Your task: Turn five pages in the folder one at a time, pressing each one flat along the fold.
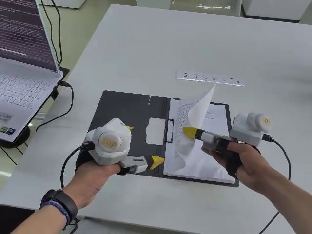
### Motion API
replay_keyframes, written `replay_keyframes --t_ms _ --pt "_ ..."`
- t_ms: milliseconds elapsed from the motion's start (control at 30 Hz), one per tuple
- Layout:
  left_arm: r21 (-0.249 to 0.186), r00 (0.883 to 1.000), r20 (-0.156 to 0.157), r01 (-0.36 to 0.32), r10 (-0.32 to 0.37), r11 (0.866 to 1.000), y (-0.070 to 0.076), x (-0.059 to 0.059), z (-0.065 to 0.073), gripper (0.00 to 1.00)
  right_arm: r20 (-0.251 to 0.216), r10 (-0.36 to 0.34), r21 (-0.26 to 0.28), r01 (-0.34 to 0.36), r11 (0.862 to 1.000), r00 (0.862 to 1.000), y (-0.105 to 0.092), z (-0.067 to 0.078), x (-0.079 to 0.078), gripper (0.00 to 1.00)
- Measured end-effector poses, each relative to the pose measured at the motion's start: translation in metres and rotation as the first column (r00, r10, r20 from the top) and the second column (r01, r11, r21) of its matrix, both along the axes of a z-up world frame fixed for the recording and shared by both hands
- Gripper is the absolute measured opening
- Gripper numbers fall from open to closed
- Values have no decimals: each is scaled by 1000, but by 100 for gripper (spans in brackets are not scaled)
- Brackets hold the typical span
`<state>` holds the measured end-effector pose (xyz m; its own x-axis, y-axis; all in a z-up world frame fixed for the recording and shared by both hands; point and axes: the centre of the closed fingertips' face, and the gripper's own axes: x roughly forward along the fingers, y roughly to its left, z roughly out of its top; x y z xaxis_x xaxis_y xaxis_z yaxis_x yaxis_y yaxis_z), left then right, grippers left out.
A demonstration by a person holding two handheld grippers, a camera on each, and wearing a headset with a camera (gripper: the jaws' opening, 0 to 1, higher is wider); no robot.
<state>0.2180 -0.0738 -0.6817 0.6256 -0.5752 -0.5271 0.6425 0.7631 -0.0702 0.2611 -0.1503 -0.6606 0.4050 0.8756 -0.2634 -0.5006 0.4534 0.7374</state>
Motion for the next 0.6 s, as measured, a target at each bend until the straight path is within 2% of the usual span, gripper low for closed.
replay_keyframes --t_ms 167,600 --pt "-6 1000 -1 -18 18 1000 12 -4 1 77 -6 15 -1 -15 1000 1000 16 -1 -1 0" --pt "-33 996 11 -89 89 996 55 -14 6 77 -32 83 -25 -84 996 996 75 -9 -8 0"
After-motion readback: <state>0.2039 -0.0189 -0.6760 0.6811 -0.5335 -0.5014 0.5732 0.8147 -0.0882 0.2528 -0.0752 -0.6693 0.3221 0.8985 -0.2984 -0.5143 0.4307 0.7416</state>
